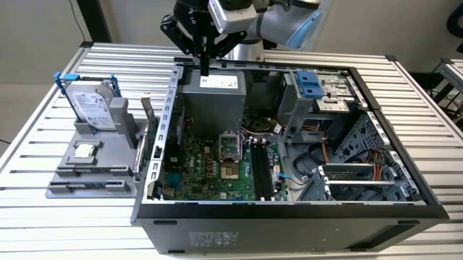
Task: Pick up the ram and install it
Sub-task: 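Reach for the ram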
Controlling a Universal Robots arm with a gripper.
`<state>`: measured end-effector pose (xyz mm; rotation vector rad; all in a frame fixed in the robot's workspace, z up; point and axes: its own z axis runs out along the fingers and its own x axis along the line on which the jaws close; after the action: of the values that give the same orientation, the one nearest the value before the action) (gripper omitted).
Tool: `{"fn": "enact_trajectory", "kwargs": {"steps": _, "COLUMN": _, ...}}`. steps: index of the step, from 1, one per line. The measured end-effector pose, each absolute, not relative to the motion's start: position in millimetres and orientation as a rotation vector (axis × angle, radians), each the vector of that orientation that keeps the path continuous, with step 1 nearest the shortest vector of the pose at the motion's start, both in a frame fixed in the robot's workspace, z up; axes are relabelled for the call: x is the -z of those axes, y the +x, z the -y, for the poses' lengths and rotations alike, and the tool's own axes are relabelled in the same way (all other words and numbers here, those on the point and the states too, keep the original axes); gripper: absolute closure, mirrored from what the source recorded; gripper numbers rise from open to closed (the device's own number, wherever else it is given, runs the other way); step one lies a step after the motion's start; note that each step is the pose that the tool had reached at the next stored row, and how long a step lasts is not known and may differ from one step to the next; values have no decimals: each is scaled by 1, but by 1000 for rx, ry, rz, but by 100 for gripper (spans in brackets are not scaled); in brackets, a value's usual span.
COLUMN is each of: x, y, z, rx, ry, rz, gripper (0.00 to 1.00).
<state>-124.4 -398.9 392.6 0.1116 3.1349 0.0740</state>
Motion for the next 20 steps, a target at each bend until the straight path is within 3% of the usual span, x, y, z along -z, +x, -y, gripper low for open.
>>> {"fn": "enact_trajectory", "kwargs": {"steps": 20, "x": -393, "y": -156, "z": 399, "rx": -74, "ry": 112, "rz": -3135, "gripper": 100}}
